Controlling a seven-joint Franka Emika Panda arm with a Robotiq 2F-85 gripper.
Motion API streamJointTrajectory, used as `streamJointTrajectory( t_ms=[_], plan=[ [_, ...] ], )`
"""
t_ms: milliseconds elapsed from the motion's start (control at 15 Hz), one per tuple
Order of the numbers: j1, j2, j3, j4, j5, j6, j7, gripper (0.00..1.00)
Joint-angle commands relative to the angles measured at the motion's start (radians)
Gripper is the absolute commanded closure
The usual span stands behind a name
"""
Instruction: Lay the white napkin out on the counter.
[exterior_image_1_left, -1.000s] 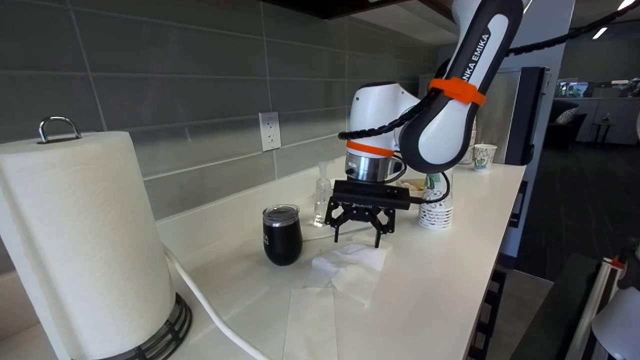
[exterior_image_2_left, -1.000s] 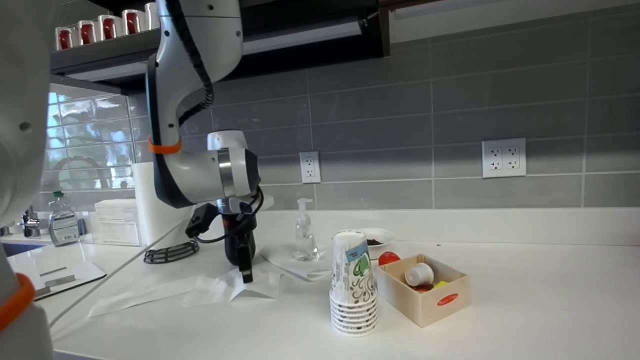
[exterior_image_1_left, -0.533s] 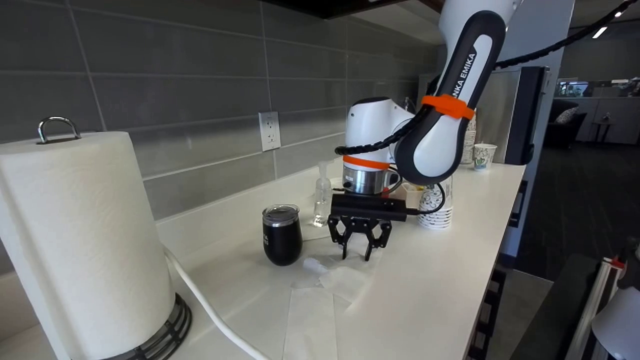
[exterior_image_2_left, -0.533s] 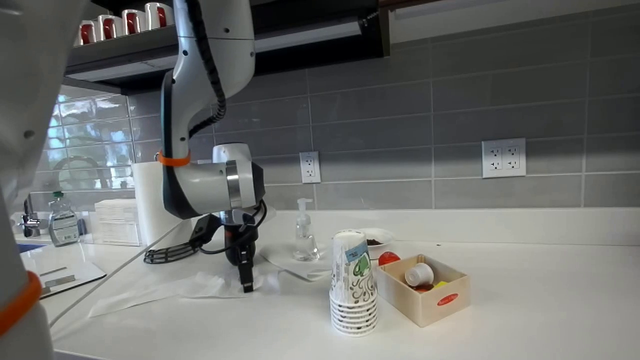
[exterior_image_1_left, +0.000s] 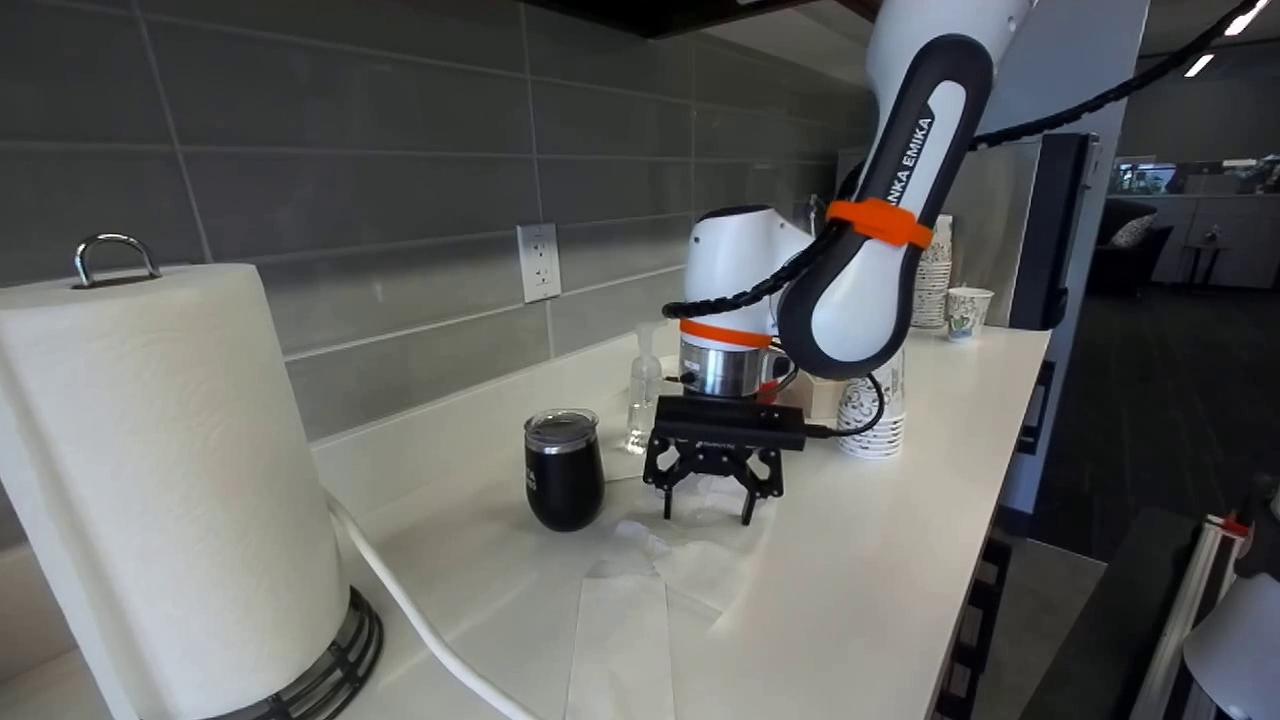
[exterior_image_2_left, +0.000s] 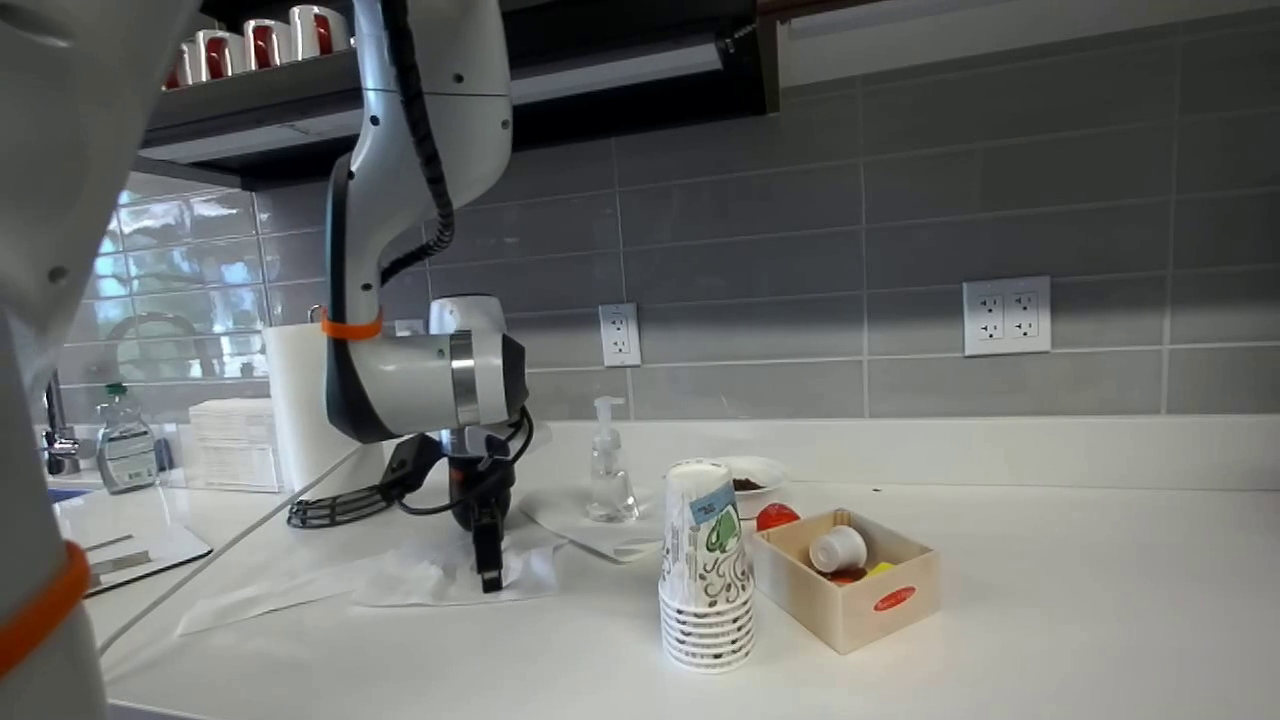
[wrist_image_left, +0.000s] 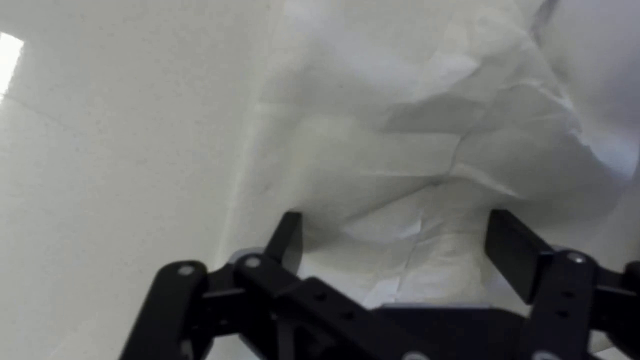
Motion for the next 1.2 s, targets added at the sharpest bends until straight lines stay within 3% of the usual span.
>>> streamJointTrajectory(
  t_ms=[0,267,533,867,1133],
  plan=[
    [0.152,-0.025,-0.115,-0.031,0.279,0.043,-0.220,0.00],
    [0.267,-0.038,-0.171,-0.043,0.567,0.032,-0.437,0.00],
    [0.351,-0.106,-0.211,-0.076,0.744,0.007,-0.543,0.00],
    [0.419,-0.247,-0.255,-0.127,0.864,-0.112,-0.588,0.00],
    [0.468,-0.362,-0.305,-0.152,0.842,-0.245,-0.566,0.00]
  ],
)
